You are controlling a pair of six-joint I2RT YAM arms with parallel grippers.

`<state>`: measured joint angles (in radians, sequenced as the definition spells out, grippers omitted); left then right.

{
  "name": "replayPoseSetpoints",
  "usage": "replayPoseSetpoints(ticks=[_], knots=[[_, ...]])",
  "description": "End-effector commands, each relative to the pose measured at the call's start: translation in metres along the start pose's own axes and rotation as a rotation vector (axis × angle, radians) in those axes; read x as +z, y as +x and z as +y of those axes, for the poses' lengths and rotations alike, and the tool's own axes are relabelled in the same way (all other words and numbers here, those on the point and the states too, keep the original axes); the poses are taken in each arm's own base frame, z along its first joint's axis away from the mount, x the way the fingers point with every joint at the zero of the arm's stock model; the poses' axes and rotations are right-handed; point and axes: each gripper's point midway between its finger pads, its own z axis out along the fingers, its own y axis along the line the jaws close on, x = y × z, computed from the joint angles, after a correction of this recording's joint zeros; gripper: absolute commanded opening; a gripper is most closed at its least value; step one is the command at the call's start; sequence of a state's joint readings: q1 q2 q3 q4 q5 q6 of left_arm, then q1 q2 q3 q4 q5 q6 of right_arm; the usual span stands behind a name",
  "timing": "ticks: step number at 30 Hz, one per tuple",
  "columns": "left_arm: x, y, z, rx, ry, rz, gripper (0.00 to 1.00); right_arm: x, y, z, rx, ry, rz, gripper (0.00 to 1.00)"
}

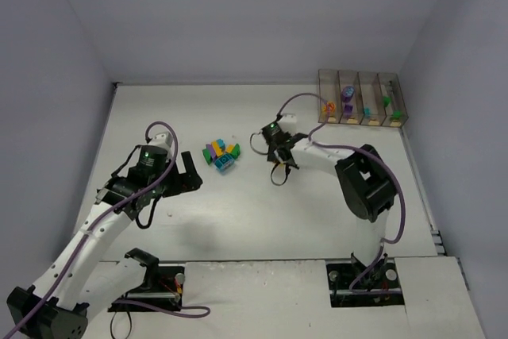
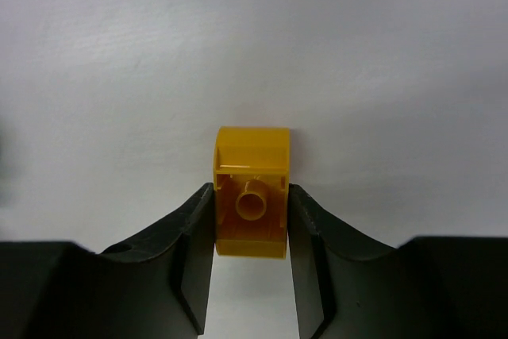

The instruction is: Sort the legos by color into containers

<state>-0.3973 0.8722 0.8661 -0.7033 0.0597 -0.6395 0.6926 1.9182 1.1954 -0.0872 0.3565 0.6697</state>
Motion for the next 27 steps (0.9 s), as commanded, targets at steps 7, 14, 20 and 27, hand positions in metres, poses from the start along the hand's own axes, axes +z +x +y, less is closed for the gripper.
replayPoseSetpoints(ticks=[7,14,20,27], knots=[[0.009,-0.026,-0.014,-0.015,0.026,-0.064,0.90,-0.003,-0.227,-0.097,-0.066,-0.089,-0.343,0.00],[0.018,-0.033,-0.016,-0.014,0.009,-0.063,0.90,0.040,-0.284,-0.147,-0.099,-0.044,-0.381,0.04],[0.021,-0.038,-0.018,-0.004,-0.005,-0.053,0.90,0.073,-0.300,-0.162,-0.074,-0.069,-0.370,0.22],[0.022,-0.042,-0.020,-0.001,-0.005,-0.050,0.90,0.076,-0.319,-0.160,-0.103,-0.091,-0.407,0.60]])
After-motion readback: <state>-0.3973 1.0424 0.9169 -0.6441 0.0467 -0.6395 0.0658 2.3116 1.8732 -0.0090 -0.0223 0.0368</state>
